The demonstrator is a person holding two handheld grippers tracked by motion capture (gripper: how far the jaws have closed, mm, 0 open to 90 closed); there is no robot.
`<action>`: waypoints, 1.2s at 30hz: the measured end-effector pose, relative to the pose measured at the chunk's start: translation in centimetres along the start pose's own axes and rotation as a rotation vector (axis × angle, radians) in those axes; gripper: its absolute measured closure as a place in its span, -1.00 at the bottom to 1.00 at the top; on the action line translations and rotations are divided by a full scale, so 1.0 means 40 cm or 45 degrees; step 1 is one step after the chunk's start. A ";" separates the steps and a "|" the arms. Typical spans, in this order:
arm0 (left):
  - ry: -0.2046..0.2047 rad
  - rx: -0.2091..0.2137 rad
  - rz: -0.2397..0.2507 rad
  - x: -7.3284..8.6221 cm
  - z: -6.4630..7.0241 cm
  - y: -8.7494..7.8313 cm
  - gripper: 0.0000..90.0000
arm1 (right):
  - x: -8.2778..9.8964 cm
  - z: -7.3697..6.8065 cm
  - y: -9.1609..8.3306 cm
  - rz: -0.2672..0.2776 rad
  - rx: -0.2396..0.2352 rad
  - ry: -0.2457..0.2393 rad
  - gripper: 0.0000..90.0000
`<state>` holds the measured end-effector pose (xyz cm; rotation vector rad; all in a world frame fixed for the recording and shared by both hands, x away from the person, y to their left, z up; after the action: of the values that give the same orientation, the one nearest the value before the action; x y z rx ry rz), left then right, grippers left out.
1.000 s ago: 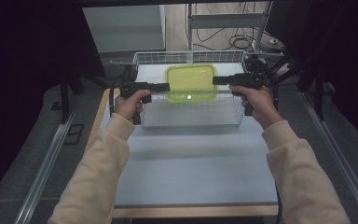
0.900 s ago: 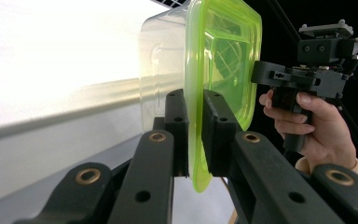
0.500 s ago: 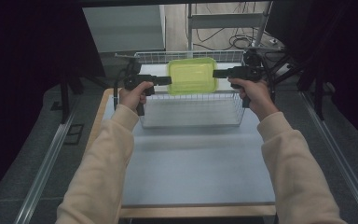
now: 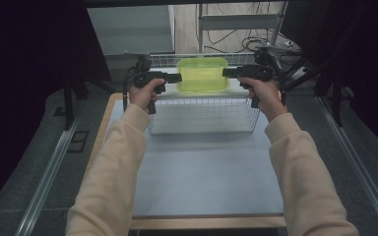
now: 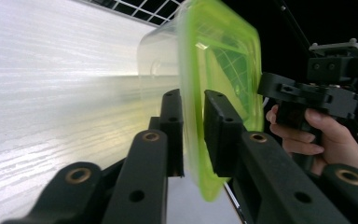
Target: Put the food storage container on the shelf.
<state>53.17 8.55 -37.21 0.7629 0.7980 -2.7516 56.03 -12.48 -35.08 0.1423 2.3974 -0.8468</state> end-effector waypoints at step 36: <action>0.275 -0.095 0.042 0.204 0.108 -0.074 -0.27 | 0.173 -0.059 -0.070 0.055 0.094 -0.352 -0.11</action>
<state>43.49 8.48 -37.00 1.0602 0.9135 -2.6245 48.37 -13.89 -35.96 0.0985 2.1000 -0.8745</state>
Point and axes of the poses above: each handheld gripper's, and its own axes: y roughly forward along the jaws, x roughly out of its underside, z roughly to its right, the point moved 9 cm from there along y, roughly forward along the jaws, and after that the axes turned 12 degrees about -z, right-handed, at the moved point
